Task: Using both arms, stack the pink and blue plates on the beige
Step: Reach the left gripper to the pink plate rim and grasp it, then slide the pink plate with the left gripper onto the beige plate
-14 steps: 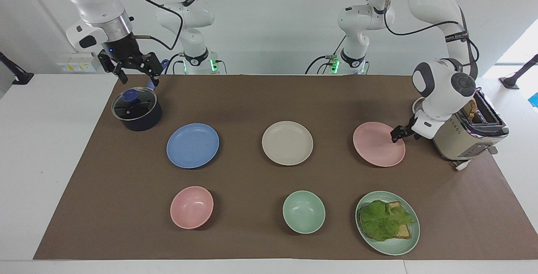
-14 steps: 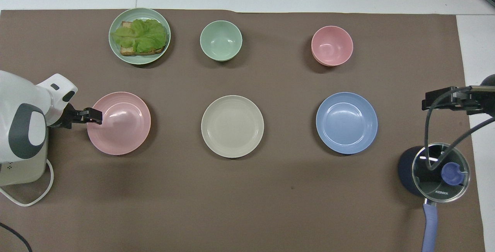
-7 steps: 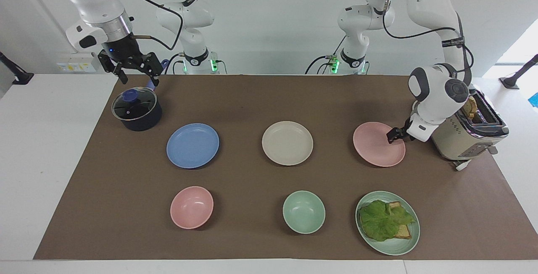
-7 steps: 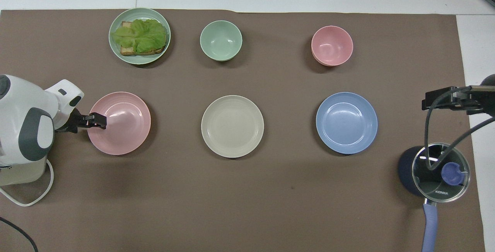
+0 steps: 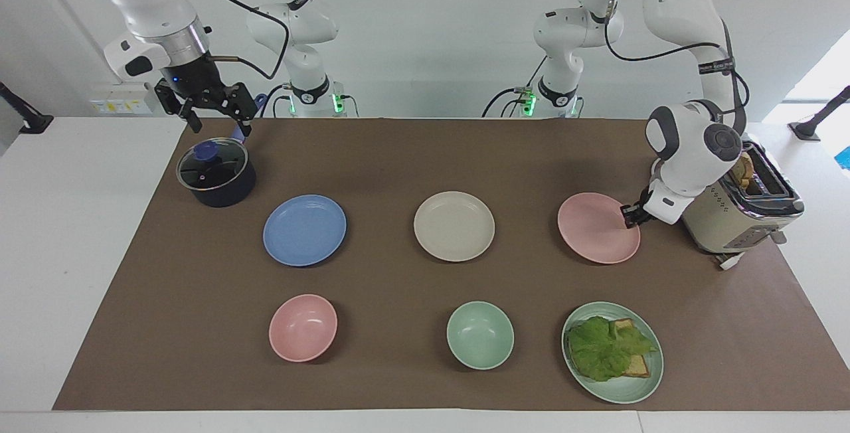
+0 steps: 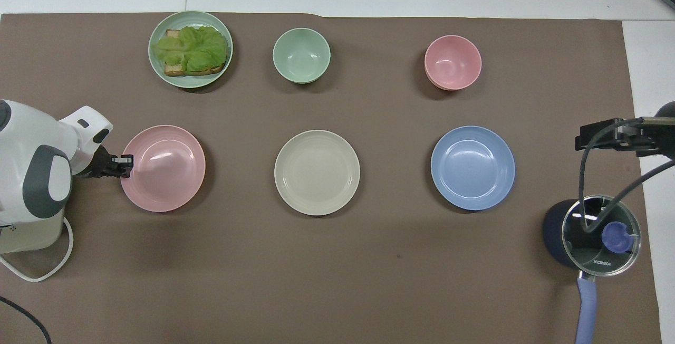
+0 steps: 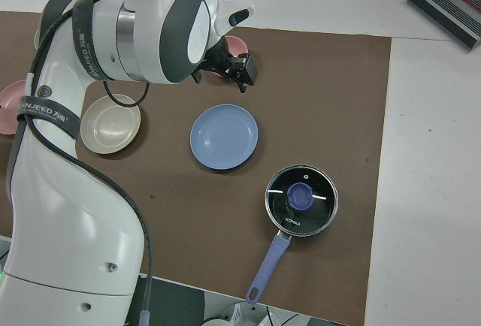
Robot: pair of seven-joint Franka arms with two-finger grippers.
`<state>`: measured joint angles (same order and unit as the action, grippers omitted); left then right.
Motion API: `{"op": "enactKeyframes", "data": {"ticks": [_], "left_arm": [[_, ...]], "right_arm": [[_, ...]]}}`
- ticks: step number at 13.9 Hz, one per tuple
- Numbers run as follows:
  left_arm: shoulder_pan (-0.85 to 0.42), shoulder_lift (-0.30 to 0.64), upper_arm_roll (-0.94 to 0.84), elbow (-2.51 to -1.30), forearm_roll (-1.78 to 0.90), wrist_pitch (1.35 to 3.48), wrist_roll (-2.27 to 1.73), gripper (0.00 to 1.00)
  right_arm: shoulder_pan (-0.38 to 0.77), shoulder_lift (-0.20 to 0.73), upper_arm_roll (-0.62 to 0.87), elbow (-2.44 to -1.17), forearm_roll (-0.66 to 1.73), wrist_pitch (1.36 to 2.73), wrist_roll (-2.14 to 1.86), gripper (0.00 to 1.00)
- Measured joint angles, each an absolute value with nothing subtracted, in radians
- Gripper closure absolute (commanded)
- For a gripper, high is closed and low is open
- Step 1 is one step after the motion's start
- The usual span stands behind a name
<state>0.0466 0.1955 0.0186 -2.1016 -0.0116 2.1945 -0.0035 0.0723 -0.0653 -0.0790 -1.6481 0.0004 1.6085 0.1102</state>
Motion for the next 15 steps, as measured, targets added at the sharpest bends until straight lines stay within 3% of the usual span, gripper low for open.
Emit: {"op": "enactKeyframes", "data": {"ticks": [10, 15], "left_arm": [[0.042, 0.19, -0.005, -1.864, -0.125, 1.854, -0.005, 1.0], [-0.036, 0.168, -0.078, -1.845, -0.255, 1.841, -0.141, 1.0]], "right_arm": [[0.072, -0.065, -0.079, -1.648, 0.0, 1.609, 0.11, 0.0], [0.072, -0.065, -0.079, -1.648, 0.0, 1.609, 0.11, 0.0]]}}
